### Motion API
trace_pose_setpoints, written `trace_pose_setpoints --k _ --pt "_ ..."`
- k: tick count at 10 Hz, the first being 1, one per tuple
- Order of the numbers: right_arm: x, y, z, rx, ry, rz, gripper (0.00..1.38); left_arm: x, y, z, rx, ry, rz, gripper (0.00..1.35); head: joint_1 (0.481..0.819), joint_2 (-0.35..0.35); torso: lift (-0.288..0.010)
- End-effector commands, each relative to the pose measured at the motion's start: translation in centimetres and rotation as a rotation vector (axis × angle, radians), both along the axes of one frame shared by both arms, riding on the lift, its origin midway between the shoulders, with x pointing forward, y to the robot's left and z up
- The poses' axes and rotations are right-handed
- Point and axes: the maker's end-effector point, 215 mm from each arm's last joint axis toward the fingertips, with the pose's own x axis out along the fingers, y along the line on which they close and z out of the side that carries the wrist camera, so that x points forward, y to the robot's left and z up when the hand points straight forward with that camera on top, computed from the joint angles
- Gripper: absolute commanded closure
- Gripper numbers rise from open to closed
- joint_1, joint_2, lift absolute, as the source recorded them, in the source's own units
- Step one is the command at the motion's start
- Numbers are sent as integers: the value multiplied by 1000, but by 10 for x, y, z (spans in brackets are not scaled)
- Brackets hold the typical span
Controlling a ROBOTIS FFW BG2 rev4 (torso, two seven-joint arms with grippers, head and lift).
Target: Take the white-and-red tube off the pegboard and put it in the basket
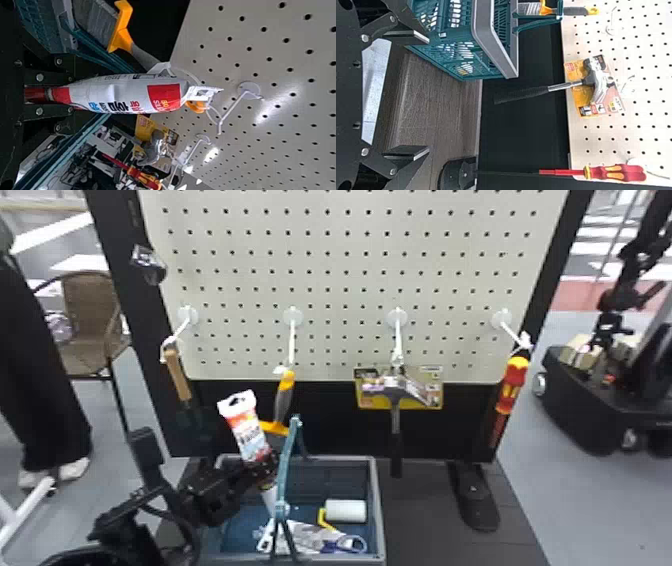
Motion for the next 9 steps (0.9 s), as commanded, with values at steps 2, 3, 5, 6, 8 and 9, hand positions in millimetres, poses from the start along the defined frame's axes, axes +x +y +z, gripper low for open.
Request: trace_pose_setpoints --k 2,3,5,6,8,9 --pt "1 0 -1 4 1 3 314 -2 -21 -17 -12 33 -39 1151 549 0 -100" --pt "1 0 -1 5 1 4 314 -2 -25 -19 -5 32 -48 1046 549 0 -100" --pt "-1 0 -3 7 6 5 314 3 -24 -17 44 3 -50 185 549 0 -100" --pt "-1 0 -2 9 6 5 314 4 -23 -16 47 -1 -49 101 549 0 -100" --pt "-2 0 -4 11 9 4 314 6 -21 -14 47 -8 -44 153 549 0 -100" --pt "-2 0 -4 11 9 4 314 5 -20 -15 47 -6 -42 153 549 0 -100"
